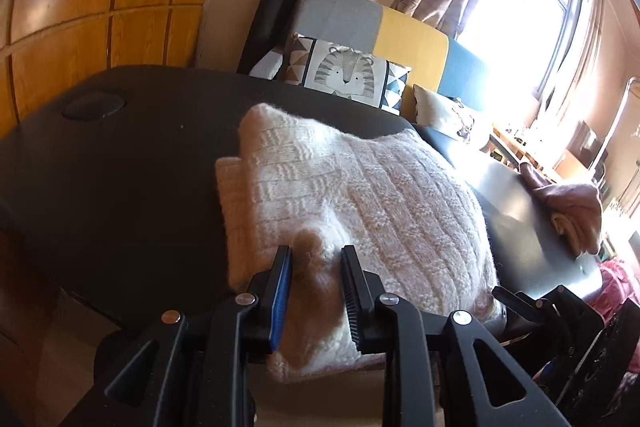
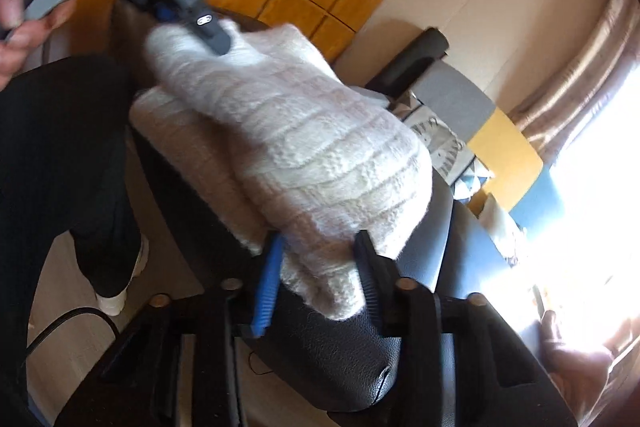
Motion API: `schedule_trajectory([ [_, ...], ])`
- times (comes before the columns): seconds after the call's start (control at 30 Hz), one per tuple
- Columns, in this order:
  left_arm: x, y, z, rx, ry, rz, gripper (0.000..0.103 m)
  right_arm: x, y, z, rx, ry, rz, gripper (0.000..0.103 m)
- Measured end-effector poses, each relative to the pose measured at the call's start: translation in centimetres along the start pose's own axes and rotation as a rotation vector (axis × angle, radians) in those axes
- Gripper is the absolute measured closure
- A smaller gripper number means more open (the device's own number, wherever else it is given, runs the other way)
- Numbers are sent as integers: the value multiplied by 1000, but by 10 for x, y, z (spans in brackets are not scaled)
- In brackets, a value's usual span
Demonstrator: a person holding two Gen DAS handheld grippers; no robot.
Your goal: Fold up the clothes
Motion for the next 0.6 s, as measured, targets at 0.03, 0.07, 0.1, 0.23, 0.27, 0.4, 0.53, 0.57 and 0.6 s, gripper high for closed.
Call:
schedule_trajectory([
  [0.03, 3, -5, 1, 3, 1, 25, 78, 0, 0, -3, 0, -18, 3, 85],
  [0.07, 6, -11, 2, -10, -1, 59, 78, 0, 0, -7, 0, -35, 7, 87],
  [0.1, 9, -19, 3, -23, 0, 92, 78, 0, 1, -11, 1, -53, 8, 90],
  [0.23, 12, -31, 8, -15, 26, 134, 76, -2, 22, -40, 1, -191, -32, 93],
  [0.27, 12, -33, 7, -16, 18, 137, 76, -1, 26, -47, -5, -228, -38, 94],
  [0.4, 14, -37, -2, -26, -24, 135, 74, 23, 2, -56, -96, -378, 44, 94],
  [0.53, 14, -39, -3, -11, -25, 145, 74, 16, 14, -72, -287, -515, -20, 83],
  [0.57, 13, -38, -2, -3, -23, 151, 74, 12, 22, -76, -328, -544, -42, 83],
  [0.6, 13, -36, 0, 6, -17, 157, 74, 8, 32, -81, -358, -566, -76, 83],
])
Point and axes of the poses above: each gripper's, at about its wrist camera, not at the fingertips, and y roughly against the way its jaws point, z to its left, x to its underside, the point moved 5 cm from there along -y, roughly the way its jaws point, and after that the axes turned 15 degrees about -x, right-handed, at the moved point
